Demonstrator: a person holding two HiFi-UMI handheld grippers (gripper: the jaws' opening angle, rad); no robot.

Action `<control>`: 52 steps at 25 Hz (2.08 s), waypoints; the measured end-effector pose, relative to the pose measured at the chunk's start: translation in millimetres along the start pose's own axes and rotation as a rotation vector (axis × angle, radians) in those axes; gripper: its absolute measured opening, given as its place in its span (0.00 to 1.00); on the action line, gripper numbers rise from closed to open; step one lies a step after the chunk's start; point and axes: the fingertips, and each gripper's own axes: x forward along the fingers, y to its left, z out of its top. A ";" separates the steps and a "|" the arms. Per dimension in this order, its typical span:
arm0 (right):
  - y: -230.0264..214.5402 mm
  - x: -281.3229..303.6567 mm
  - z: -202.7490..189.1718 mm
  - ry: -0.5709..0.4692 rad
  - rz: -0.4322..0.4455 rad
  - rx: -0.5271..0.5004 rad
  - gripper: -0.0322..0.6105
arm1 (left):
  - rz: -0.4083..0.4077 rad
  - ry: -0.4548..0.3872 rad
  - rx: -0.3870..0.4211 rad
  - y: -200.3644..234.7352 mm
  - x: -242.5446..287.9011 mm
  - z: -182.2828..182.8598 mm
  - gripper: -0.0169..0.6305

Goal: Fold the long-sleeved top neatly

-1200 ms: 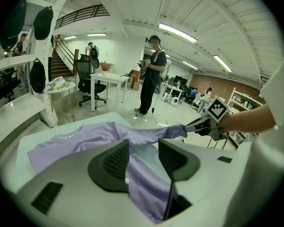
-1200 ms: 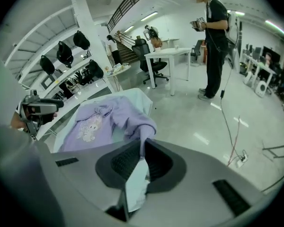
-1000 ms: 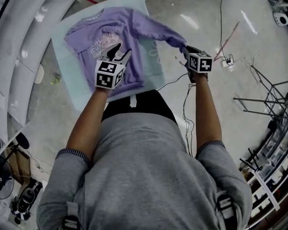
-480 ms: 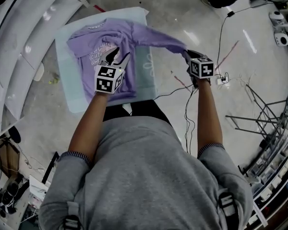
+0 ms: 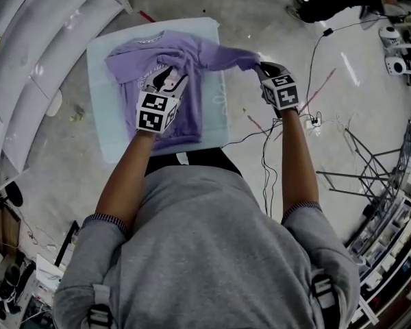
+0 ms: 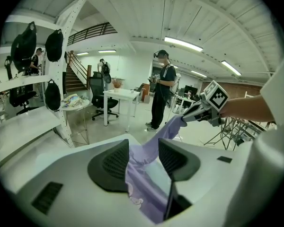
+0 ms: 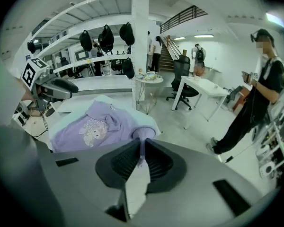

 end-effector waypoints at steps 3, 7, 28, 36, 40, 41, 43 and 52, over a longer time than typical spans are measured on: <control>19.1 4.5 26.3 -0.007 0.006 -0.058 0.11 | 0.009 -0.008 -0.014 16.9 -10.6 -1.0 0.36; 50.3 13.9 60.7 0.006 0.015 -0.156 0.11 | 0.024 -0.018 -0.036 42.5 -25.1 -6.1 0.36; 195.7 128.9 167.1 0.051 0.141 -0.546 0.11 | 0.144 -0.021 -0.138 164.4 -84.2 -43.3 0.36; 254.7 183.3 187.1 0.080 0.232 -0.668 0.11 | 0.177 0.005 -0.191 200.2 -97.1 -71.7 0.36; 283.9 218.4 183.6 0.121 0.296 -0.733 0.11 | 0.184 0.027 -0.220 212.0 -99.6 -93.2 0.36; 290.9 227.7 181.7 0.133 0.312 -0.744 0.11 | 0.186 0.031 -0.227 214.5 -100.7 -97.8 0.36; 303.9 246.9 176.7 0.162 0.340 -0.757 0.11 | 0.190 0.041 -0.243 219.6 -103.3 -107.3 0.36; 349.2 312.6 156.8 0.275 0.372 -0.589 0.13 | 0.209 0.079 -0.295 250.4 -117.1 -143.1 0.36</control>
